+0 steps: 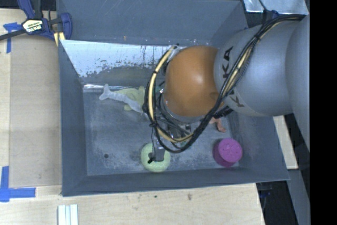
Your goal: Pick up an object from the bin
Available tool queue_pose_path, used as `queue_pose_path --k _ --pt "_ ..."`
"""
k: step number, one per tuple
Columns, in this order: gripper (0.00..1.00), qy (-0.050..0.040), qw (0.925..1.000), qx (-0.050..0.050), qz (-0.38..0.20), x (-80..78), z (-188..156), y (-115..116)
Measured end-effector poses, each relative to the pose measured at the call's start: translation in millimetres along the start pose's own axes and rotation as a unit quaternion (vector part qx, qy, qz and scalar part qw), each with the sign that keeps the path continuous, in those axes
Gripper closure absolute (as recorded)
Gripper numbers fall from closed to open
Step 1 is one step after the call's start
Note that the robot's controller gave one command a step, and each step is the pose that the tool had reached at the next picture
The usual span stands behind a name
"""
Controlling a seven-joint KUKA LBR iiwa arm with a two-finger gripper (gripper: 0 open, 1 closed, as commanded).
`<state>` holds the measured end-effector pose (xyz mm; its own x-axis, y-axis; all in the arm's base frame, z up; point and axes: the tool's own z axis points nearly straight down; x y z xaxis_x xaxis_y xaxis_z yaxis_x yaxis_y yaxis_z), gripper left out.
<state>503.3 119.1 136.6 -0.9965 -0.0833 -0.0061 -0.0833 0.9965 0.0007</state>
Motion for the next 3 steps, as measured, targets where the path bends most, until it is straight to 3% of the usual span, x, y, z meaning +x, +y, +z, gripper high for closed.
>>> queue_pose_path --k 1,2,3 --pt "0.00 0.0044 0.9999 0.000 0.014 11.5 19.7 -11.1" --pt "0.00 0.0033 0.9998 0.000 0.020 15.2 14.6 -29.4" --pt "0.00 0.0029 0.9998 0.000 0.021 17.4 64.0 -25.9"
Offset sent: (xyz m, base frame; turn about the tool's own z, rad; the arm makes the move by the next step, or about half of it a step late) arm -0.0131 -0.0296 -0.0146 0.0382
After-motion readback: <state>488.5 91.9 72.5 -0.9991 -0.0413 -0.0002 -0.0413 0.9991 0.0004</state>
